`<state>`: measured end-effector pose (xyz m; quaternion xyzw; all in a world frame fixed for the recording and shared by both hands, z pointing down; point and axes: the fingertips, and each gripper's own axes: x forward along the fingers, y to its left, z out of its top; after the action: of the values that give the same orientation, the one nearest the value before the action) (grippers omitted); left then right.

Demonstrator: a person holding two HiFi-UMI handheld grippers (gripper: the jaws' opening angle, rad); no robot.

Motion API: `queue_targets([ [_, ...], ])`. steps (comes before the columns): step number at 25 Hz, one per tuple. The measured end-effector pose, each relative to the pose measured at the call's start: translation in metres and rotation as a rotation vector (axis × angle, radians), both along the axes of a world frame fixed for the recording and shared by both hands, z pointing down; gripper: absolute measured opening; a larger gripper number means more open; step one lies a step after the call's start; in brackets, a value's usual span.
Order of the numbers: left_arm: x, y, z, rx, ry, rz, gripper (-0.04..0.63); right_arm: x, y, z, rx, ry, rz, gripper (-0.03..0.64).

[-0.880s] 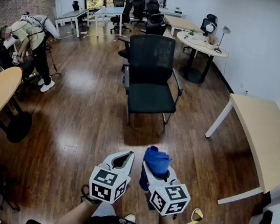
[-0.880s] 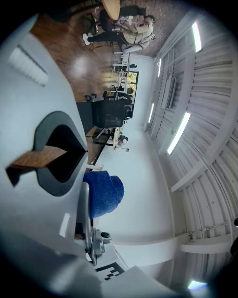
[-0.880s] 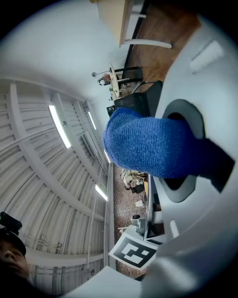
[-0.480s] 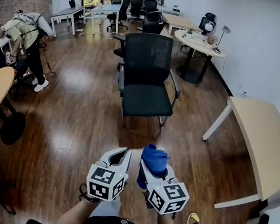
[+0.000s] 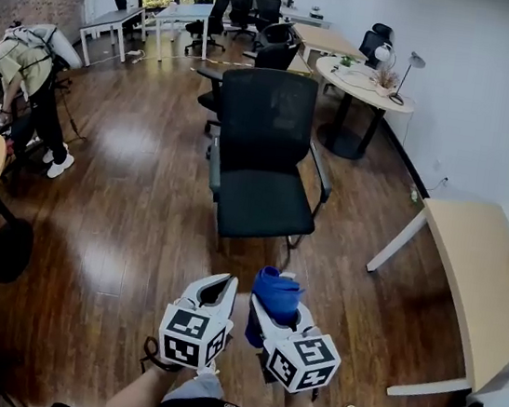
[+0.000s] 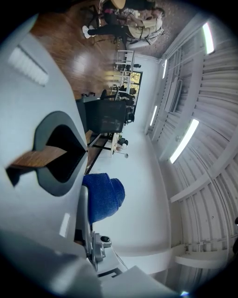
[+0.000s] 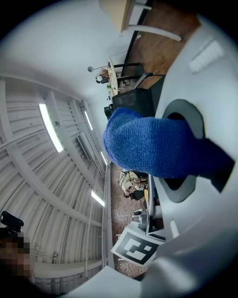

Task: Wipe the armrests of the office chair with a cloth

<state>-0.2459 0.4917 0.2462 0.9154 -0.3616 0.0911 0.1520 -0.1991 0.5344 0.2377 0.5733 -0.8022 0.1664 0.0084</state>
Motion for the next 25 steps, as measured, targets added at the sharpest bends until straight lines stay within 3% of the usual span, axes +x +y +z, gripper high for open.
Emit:
queue_targets([
  [13,-0.026,-0.141,-0.002,-0.021,0.033,-0.015,0.006,-0.037,-0.145,-0.007,-0.023,0.034,-0.051,0.133],
  [25,-0.034,-0.248,0.013,-0.022,0.011,-0.129,0.006,-0.043,-0.262,0.008,-0.019,0.009,-0.175,0.133],
])
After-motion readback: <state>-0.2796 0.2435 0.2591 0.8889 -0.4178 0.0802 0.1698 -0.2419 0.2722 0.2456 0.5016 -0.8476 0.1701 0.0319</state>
